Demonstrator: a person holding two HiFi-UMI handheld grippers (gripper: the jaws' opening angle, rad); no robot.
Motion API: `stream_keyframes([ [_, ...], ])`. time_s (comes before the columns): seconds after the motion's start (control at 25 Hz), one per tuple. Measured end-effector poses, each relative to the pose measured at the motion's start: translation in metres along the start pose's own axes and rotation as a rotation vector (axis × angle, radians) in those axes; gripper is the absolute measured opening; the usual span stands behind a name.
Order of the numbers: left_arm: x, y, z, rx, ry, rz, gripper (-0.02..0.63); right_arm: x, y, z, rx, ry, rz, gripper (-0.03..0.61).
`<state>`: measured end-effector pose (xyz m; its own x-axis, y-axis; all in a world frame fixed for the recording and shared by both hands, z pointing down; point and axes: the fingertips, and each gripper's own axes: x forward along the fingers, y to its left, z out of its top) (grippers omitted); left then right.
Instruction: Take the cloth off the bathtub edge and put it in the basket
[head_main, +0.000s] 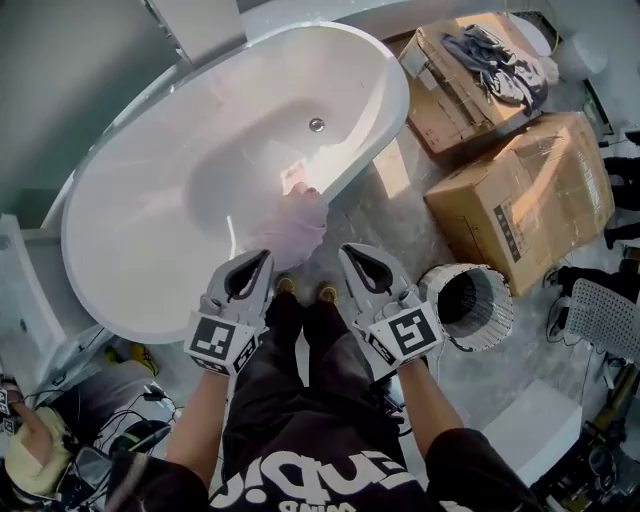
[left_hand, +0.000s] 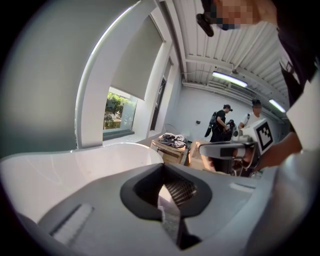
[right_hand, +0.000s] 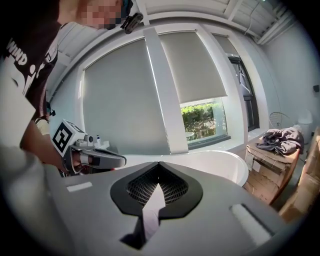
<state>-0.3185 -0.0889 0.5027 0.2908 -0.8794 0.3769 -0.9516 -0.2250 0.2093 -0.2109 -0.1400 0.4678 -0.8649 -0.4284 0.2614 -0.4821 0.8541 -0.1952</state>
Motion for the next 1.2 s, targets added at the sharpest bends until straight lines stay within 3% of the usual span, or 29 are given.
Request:
stream_keyframes([
  [0.08,0.007,0.007,-0.014,0.033,0.005,0.008,-0.003,0.009,-0.002,-0.018,0.002,0.011,0.003,0.009],
  [0.44,0.020,0.024,-0.071,-0.044,0.009,0.033,-0.003,0.035,-0.005,-0.105,-0.010,0.092,0.033,0.009],
  [0.72,0.017,0.029,-0.099,-0.078,0.032,0.043,-0.003,0.050,0.015,-0.133,0.044,0.096,0.084,0.009],
  [0.92,0.018,0.036,-0.110,-0.100,0.042,0.053,-0.003,0.057,0.010,-0.143,0.045,0.109,0.063,0.012],
  [1.12,0.020,0.038,-0.116,-0.111,0.046,0.042,-0.003,0.063,0.002,-0.153,0.049,0.119,0.030,0.116],
  [1.2,0.020,0.039,-0.118,-0.116,0.049,0.035,-0.003,0.068,0.004,-0.159,0.050,0.130,0.036,0.189],
])
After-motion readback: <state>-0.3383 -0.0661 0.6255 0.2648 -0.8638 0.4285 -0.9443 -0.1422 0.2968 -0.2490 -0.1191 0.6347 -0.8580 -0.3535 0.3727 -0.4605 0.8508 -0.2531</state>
